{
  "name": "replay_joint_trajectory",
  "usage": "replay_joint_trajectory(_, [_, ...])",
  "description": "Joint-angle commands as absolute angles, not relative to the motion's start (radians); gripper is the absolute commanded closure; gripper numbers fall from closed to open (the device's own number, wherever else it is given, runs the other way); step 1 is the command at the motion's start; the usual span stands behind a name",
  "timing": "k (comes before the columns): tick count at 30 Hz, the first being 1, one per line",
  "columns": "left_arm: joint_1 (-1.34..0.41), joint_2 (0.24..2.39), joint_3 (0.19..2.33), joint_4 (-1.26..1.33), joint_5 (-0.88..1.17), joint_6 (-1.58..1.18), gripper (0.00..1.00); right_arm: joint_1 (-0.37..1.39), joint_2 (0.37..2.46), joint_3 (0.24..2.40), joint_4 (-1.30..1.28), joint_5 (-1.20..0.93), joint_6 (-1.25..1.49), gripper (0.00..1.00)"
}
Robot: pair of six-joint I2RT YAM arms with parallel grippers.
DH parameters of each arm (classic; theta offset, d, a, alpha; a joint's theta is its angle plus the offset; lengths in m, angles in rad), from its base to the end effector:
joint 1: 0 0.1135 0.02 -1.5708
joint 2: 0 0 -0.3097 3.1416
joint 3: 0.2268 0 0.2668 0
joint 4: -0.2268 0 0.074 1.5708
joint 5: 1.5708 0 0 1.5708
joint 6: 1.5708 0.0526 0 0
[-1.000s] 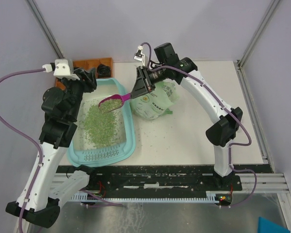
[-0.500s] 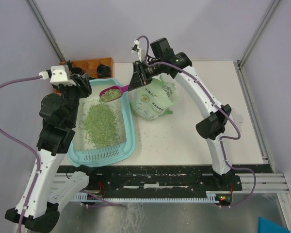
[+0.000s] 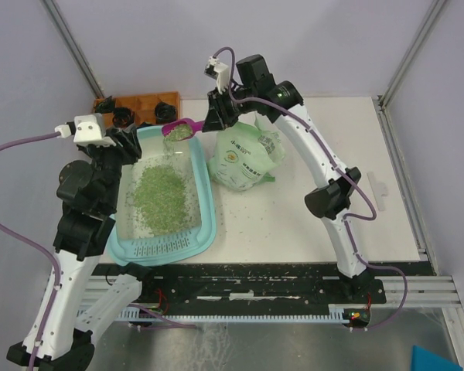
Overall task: Fill the litter box with clean litter
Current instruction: Pour the cat litter into the litter box.
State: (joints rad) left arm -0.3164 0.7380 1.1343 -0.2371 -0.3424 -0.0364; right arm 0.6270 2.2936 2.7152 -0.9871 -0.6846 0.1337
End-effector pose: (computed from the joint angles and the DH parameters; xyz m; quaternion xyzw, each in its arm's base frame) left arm 0.1286 -0.0235 0.4971 -0.0392 0.6510 -0.0228 0.7577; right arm 0.4132 0.3405 0.4454 -0.3583 0.7610 0.4416 0.3122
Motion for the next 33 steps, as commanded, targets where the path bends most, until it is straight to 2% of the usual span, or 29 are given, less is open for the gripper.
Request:
replay_joint_trajectory(1, [-0.321,0.738,1.118,-0.200,-0.366,-0.018,0.42,0.677,2.229,2.745,-0.947,-0.576,-0.025,0.98])
replay_joint_trajectory(17, [-0.320,0.693,1.059,-0.184,-0.403,-0.023,0.42,0.818,2.192,2.643,-0.964,-0.317,-0.381,0.98])
replay_joint_trajectory(24, [-0.321,0.700,1.045,-0.167,-0.397,-0.020,0.42,0.837,2.175,2.662,-1.018,-0.347,-0.371,0.98])
replay_joint_trajectory(33, [-0.320,0.751,1.059,-0.137,-0.306,-0.021,0.36,0.810,2.027,2.639,-0.902,-0.170,-0.327,0.99])
